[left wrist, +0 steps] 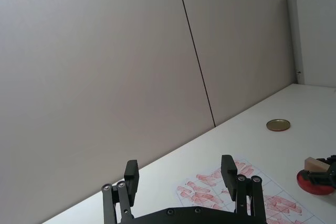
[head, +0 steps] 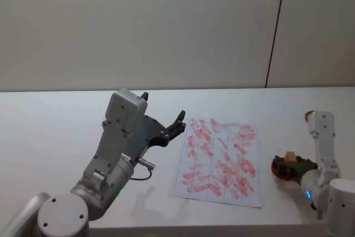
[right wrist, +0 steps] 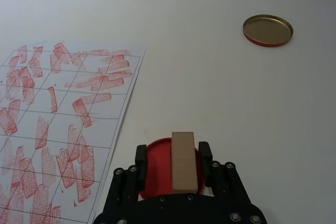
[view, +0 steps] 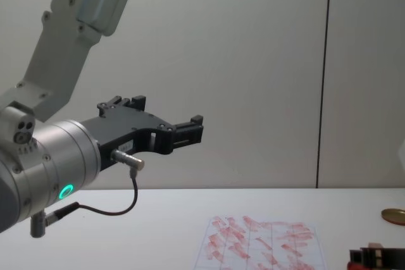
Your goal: Use the one hand to pick up the stamp and affix it onto the A4 paper.
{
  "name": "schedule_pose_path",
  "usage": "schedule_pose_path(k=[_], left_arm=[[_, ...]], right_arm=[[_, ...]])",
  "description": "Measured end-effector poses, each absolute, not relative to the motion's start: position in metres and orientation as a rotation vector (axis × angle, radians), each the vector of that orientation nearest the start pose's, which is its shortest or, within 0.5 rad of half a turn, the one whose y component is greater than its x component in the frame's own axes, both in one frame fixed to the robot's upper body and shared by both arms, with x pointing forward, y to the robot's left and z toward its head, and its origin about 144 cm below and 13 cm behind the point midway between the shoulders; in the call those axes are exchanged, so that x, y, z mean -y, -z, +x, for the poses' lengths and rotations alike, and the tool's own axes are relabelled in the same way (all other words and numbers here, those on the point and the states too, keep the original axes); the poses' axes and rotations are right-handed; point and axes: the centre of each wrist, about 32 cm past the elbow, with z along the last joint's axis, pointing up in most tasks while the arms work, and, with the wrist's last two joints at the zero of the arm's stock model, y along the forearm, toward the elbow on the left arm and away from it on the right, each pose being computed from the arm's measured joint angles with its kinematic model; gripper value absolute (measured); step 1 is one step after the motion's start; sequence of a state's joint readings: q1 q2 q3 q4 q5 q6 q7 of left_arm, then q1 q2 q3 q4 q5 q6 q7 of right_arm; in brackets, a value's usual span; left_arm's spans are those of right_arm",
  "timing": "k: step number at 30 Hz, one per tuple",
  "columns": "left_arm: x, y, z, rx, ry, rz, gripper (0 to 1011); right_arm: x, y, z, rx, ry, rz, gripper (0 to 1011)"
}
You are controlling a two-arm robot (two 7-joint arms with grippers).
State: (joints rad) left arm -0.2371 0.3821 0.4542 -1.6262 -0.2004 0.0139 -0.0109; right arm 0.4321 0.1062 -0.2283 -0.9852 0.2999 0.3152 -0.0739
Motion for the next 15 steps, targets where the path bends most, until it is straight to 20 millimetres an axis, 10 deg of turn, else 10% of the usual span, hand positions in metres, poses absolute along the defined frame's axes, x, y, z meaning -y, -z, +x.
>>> schedule_pose_path(k=[15], left_arm=[[-0.1984,-1.2044,0.4920,0.268,-1.124,0.061,993]], right_arm=[[0.2139,-1.1151,0.5698,-0.438,1.496,-0.375,220]])
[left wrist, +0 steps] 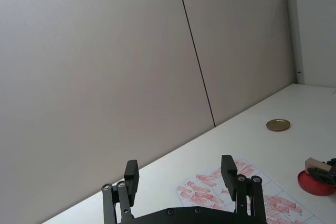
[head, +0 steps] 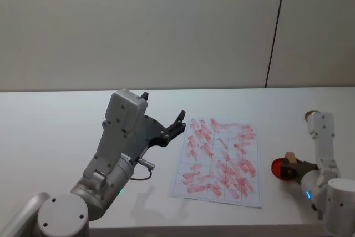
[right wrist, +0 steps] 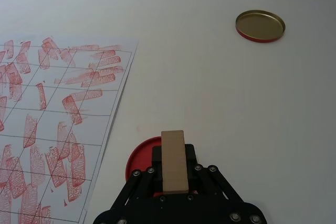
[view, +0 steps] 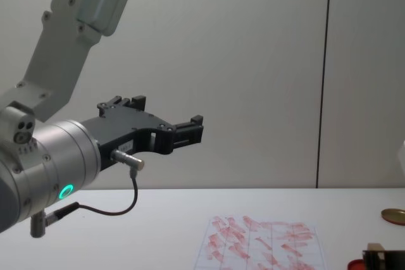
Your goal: Use the one hand to pick up the stamp and affix it onto the A4 paper.
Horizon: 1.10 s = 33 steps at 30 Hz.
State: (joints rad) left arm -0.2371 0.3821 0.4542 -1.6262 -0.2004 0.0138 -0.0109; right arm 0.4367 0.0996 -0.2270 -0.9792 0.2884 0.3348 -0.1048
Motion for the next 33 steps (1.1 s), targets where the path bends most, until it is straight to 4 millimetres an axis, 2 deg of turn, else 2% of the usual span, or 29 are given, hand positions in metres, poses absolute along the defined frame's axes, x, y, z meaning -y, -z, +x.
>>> schedule_pose_path(k=[16,33], left_arm=[[-0.1984,-1.2044,0.4920,0.268,-1.124,0.061,993],[-0.1984,-1.2044,0.4920,0.268,-1.124,0.061,993]], right_arm=[[0.2112,-1.1218,0.5668,-0.421,1.496,-0.374,220],[0.2072,-1.1195,0.5676,-0.447,1.465,-0.404,220]])
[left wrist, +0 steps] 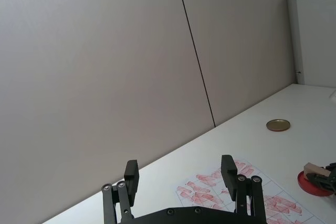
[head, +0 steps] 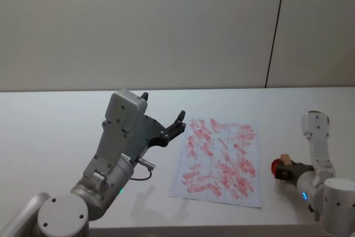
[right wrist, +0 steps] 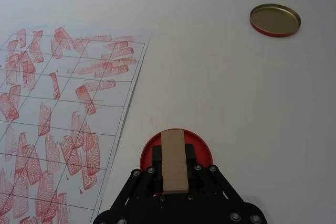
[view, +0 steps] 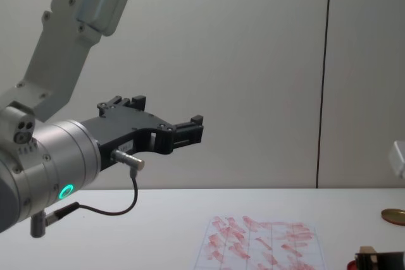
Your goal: Use the one hand to pick up the stamp and affix it onto the A4 paper.
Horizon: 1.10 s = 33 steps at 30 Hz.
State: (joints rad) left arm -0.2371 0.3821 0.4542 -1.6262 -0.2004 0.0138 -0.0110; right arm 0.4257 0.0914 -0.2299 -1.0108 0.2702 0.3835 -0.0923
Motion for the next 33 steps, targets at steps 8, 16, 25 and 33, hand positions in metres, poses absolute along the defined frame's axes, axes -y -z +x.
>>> schedule_pose_path(k=[8,16,25,33], left_arm=[[-0.198,-1.204,0.492,0.268,-1.124,0.061,993],[-0.198,-1.204,0.492,0.268,-1.124,0.061,993],[-0.198,-1.204,0.492,0.268,-1.124,0.061,993],[-0.198,-1.204,0.492,0.268,-1.124,0.061,993]], right_arm=[[0.205,-1.116,0.571,-0.468,1.462,-0.418,220],[0.204,-1.114,0.577,-0.498,1.463,-0.423,220],[0.203,-1.112,0.582,-0.531,1.461,-0.430,221],[0.203,-1.113,0.582,-0.533,1.463,-0.427,220]])
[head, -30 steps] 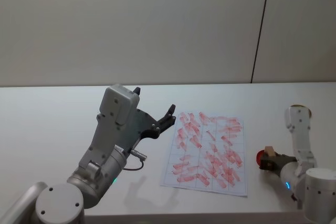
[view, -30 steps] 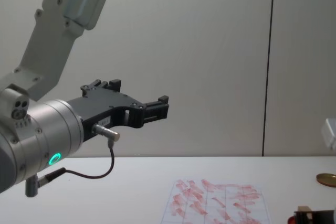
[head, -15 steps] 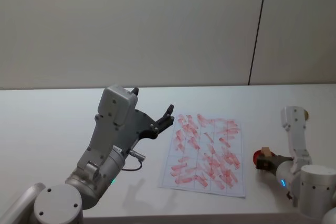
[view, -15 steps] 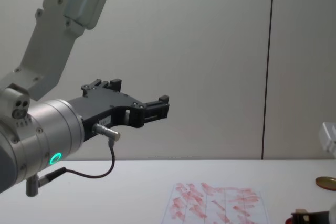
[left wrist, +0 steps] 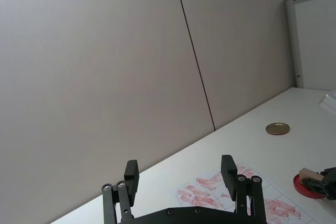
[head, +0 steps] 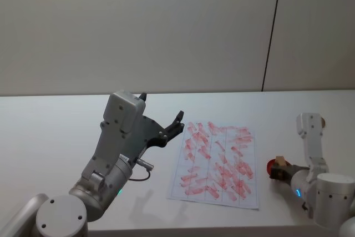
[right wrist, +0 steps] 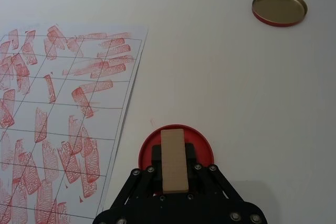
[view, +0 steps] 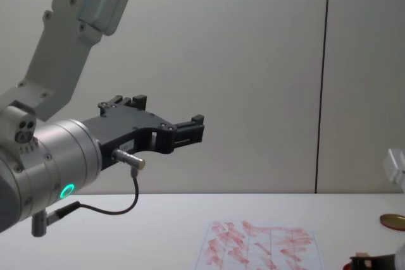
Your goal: Use the one hand to pick up the stamp and affix it onto the A4 paper.
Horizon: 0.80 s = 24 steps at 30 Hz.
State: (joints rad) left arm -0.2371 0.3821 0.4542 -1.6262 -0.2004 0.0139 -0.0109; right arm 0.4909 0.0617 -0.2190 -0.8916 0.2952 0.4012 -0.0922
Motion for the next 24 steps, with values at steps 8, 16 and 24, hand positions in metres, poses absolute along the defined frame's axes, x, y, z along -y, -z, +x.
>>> schedule_pose_path(k=[8,16,24], left_arm=[[-0.198,-1.204,0.492,0.268,-1.124,0.061,993],[-0.198,-1.204,0.492,0.268,-1.124,0.061,993],[-0.198,-1.204,0.492,0.268,-1.124,0.061,993]], right_arm=[[0.201,-1.121,0.577,-0.496,1.466,-0.405,221],[0.197,-1.143,0.572,-0.404,1.465,-0.340,221],[0.189,-1.165,0.565,-0.308,1.437,-0.285,221]])
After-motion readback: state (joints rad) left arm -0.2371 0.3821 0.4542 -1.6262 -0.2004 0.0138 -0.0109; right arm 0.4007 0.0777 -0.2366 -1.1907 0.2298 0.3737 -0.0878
